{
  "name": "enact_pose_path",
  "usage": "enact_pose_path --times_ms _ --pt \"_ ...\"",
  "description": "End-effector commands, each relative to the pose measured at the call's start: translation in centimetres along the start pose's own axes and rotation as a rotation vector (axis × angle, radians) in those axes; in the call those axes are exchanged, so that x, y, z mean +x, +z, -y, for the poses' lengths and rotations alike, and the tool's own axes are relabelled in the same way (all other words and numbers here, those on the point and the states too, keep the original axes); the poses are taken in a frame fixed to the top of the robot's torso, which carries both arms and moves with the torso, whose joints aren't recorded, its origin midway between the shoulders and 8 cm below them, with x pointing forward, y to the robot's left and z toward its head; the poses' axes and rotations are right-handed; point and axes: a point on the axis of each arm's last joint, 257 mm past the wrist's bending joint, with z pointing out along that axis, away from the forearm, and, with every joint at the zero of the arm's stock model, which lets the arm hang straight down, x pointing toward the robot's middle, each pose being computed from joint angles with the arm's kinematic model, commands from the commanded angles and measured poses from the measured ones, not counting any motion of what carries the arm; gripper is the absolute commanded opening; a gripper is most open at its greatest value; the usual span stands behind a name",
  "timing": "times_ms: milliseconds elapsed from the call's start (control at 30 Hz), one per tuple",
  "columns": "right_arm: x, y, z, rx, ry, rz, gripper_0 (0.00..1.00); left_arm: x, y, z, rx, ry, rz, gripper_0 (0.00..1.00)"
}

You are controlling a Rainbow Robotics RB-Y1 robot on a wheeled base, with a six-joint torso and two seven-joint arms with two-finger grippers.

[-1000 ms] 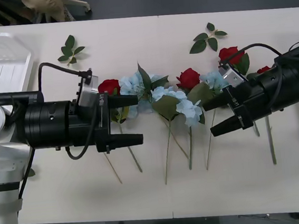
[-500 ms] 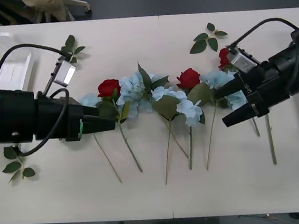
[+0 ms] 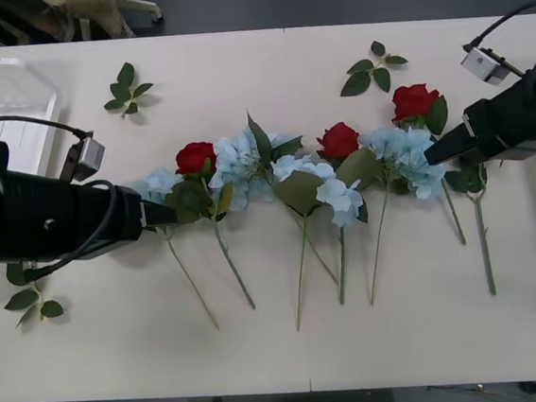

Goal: Put the red flowers into the right box and the blue flowers into the left box

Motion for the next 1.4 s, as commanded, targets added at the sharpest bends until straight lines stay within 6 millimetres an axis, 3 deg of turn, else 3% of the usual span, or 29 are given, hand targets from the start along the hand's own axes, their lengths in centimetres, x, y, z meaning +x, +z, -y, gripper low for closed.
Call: enact_pose_path --times_ms 33,100,367,533,800,1100,1400 --pt "-1.5 -1.6 2.6 0.116 0.105 0.069 1.0 -1.6 0.3 0.0 -0.111 -0.109 0.056 1.0" --pt "-1.6 -2.0 4.2 0.164 0.145 0.086 1.0 -1.6 0.9 -0.2 -0.144 -0.141 0.061 1.0" --pt "0.5 -4.4 13.9 0.467 0.281 0.143 1.0 -0.5 4.7 -2.4 -0.28 -0.306 0.051 1.0" --pt "1.4 -5.1 17.8 0.563 0.311 0.199 1.0 -0.3 5.6 -4.9 -0.353 -0.341 0.032 1.0" --pt "0.7 -3.9 21.0 0.557 0.357 0.281 1.0 -1.4 7.3 -5.9 -0.397 -0.348 0.011 1.0" --pt "-0.6 -0.5 23.5 0.573 0.332 0.33 1.0 -3.0 9.9 -6.7 -0.41 -0.339 0.03 1.0" --pt "-2.6 2.7 24.7 0.583 0.287 0.363 1.0 -2.4 12.0 -8.6 -0.456 -0.349 0.005 1.0"
